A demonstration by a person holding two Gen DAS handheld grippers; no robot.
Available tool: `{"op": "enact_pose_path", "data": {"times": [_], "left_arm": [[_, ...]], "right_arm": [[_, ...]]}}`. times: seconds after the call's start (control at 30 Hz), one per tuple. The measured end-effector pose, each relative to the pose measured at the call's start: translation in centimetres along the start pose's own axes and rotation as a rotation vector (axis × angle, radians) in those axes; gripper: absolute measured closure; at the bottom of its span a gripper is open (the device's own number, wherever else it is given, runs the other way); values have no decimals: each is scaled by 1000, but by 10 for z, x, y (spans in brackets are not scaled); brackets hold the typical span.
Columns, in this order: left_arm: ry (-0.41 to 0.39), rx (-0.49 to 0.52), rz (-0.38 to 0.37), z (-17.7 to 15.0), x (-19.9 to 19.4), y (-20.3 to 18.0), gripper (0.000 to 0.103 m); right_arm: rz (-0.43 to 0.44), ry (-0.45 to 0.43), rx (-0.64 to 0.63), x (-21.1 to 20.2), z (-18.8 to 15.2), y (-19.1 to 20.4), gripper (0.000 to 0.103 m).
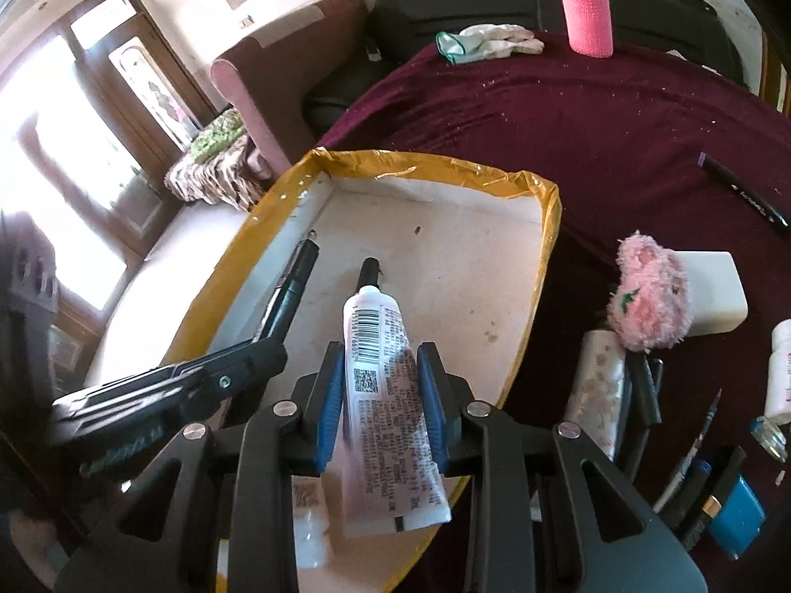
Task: Organize objects
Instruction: 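Carry the tube and marker with both tools over the white tray, then open the right tool to drop the tube while the left tool releases the marker into the tray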
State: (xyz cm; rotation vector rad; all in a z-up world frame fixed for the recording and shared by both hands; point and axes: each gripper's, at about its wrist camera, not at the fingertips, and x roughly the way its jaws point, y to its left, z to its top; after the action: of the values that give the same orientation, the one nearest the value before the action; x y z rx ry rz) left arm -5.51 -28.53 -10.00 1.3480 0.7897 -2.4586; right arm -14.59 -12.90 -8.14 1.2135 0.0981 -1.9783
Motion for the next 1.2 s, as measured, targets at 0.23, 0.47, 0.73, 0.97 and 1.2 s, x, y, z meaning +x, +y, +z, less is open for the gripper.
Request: {"op": "enact_pose_path", "data": {"times": [0.23, 0.47, 0.73, 0.97, 1.2], "left_arm": [[27, 10, 18, 3, 13, 4, 91], [51, -8, 30, 3, 20, 11, 91], [61, -7, 35, 2, 20, 10, 91], [58, -24, -5, 1, 19, 14, 83], [-108, -75, -93, -2, -40, 7, 39]], "right_arm": [[-50, 22, -19, 18, 5, 3, 77], [-117, 27, -62, 27, 10, 8, 77], [-176, 52, -131, 34, 10, 16, 76], [-132, 48, -127, 30, 9, 13, 75], [5, -39, -64, -29, 10, -2, 50]]}}
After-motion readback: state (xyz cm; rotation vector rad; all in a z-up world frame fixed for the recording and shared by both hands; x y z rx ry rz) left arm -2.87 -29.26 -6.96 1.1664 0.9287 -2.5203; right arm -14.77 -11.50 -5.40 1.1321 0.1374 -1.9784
